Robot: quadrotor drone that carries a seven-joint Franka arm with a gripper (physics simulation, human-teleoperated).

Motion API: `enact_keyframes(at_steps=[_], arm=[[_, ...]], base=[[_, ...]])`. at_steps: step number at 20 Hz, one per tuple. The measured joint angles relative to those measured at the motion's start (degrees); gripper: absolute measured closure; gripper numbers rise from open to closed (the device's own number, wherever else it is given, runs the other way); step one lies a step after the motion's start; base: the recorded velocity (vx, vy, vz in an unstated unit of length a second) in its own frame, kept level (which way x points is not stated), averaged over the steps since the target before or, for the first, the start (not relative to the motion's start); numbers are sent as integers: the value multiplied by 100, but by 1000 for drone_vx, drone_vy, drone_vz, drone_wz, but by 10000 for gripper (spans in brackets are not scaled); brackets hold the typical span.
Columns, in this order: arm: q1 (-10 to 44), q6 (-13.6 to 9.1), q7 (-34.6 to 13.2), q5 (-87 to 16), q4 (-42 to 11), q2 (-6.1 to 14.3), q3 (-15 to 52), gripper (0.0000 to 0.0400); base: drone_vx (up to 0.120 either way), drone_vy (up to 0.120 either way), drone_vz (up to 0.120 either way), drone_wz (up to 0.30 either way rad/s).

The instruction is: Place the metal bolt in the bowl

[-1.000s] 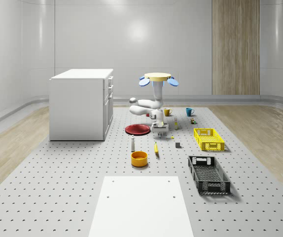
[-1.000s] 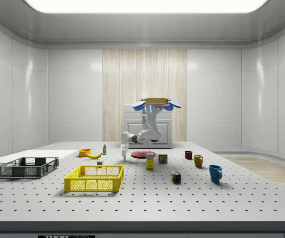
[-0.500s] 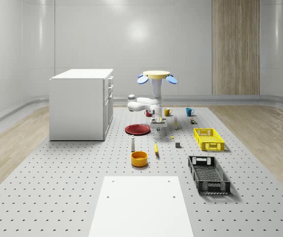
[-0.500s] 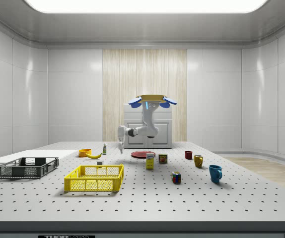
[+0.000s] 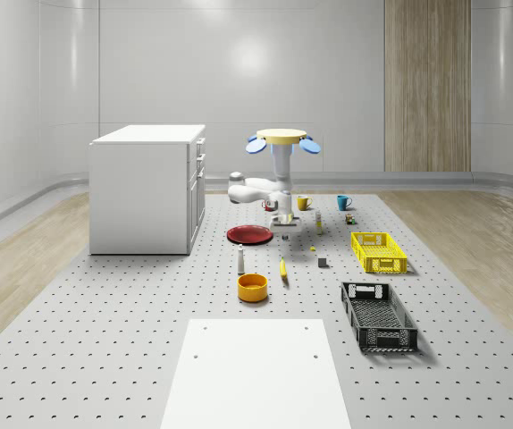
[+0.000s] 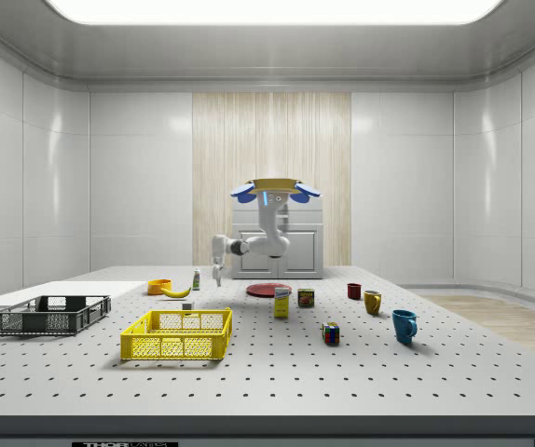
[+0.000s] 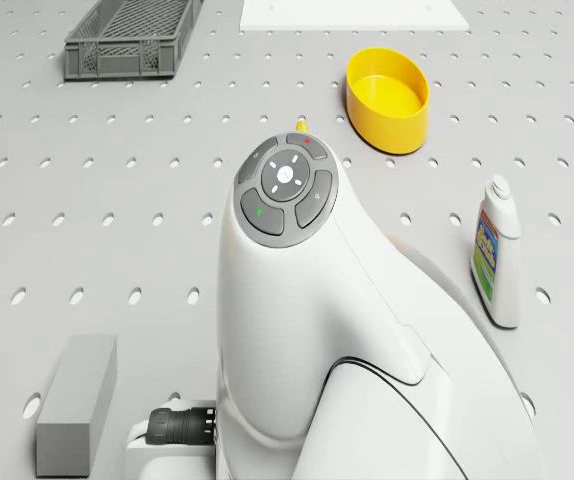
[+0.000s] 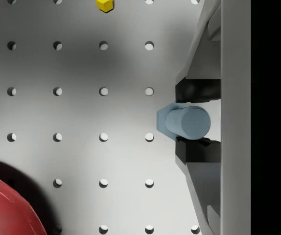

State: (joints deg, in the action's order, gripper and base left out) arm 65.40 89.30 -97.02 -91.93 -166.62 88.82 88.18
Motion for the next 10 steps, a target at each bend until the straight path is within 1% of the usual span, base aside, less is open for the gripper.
enact_keyframes(at_steps=[2,4,5,8,9,10], arm=[[1,17,-1,12,0,20,7,300],[1,35,-1,22,0,39,13,300],[2,43,-1,26,0,48,15,300],[2,67,-2,38,0,74,21,300],[3,75,-2,41,0,83,23,300],[3,83,-2,45,1,91,25,300]], base=[[120,-20,0,0],[120,-120,0,0],[120,-80,0,0],[120,0,0,0],[120,-40,0,0],[120,-120,0,0]])
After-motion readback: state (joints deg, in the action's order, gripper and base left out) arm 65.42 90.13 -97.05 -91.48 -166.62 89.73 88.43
